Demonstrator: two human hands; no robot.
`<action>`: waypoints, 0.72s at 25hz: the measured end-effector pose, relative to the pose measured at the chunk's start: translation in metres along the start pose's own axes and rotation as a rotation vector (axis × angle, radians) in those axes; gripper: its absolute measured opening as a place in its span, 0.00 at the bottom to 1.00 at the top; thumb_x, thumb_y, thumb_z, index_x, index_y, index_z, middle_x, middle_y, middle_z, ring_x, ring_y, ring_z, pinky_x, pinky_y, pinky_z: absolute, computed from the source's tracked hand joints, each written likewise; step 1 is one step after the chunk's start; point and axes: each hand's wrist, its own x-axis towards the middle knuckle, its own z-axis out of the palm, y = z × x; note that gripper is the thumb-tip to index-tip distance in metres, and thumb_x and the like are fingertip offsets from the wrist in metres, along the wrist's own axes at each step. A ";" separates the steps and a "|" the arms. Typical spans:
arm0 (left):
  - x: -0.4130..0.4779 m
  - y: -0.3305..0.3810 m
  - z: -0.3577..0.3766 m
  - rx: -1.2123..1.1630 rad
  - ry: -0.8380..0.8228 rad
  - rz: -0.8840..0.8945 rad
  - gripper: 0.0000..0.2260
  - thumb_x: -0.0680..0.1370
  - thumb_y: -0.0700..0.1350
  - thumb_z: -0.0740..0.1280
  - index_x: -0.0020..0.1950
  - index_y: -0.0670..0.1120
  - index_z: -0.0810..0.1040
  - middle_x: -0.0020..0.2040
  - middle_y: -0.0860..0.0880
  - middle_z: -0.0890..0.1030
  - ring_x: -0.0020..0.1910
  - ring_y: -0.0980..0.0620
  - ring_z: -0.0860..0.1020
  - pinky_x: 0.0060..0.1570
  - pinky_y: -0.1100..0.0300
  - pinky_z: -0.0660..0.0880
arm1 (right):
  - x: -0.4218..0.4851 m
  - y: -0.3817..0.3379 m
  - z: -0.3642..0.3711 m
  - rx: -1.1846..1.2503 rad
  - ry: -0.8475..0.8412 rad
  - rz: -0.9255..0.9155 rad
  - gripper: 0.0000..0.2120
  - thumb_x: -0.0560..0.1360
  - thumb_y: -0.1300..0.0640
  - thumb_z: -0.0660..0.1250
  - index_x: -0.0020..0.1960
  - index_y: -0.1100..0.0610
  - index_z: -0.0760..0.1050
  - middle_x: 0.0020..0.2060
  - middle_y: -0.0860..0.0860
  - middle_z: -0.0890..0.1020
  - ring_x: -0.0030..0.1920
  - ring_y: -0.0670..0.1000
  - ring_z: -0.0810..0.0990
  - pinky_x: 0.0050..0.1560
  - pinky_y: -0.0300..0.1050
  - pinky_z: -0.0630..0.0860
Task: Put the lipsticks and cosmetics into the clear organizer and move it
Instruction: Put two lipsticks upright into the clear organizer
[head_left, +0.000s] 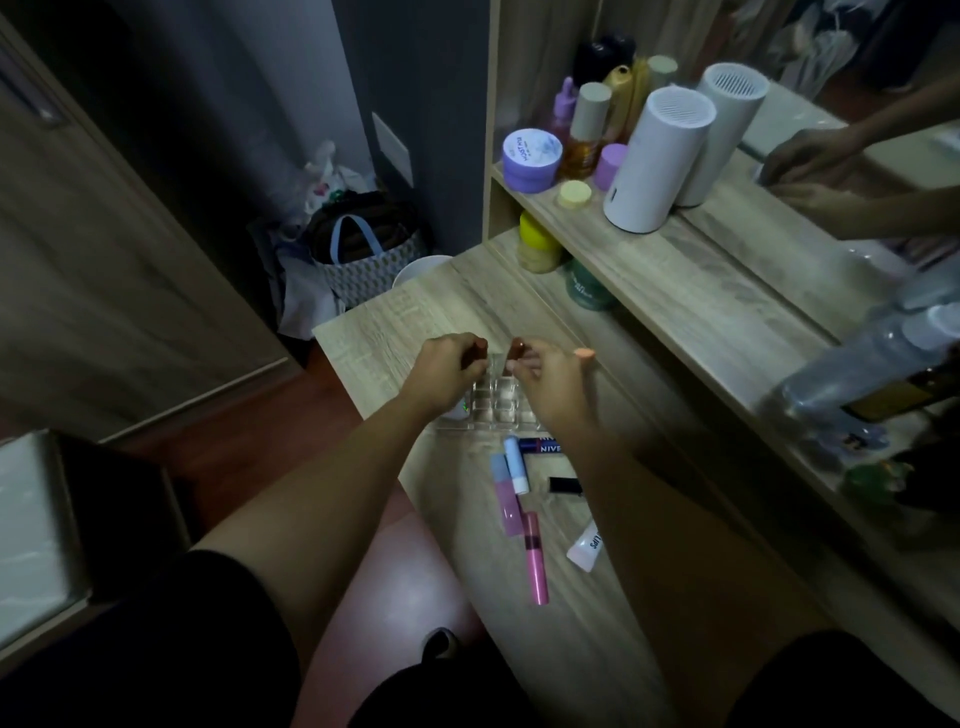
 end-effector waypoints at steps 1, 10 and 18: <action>0.001 0.000 0.001 0.015 0.003 0.002 0.12 0.75 0.41 0.67 0.56 0.37 0.79 0.52 0.37 0.83 0.51 0.41 0.80 0.54 0.52 0.76 | 0.001 0.000 0.001 0.002 -0.009 0.013 0.15 0.74 0.62 0.69 0.61 0.59 0.76 0.49 0.56 0.85 0.45 0.45 0.80 0.46 0.35 0.77; 0.007 -0.001 0.003 -0.027 0.021 -0.002 0.12 0.73 0.40 0.69 0.54 0.37 0.79 0.50 0.37 0.83 0.48 0.42 0.80 0.51 0.54 0.76 | 0.005 0.006 0.003 -0.004 -0.042 0.030 0.13 0.73 0.62 0.69 0.57 0.60 0.77 0.48 0.55 0.84 0.41 0.41 0.78 0.37 0.20 0.72; 0.004 0.000 -0.002 -0.103 -0.031 -0.058 0.17 0.71 0.38 0.71 0.60 0.38 0.77 0.56 0.39 0.81 0.49 0.45 0.81 0.49 0.60 0.76 | 0.004 0.004 -0.004 0.055 -0.092 0.068 0.19 0.73 0.63 0.70 0.63 0.61 0.74 0.53 0.57 0.83 0.51 0.48 0.80 0.47 0.30 0.74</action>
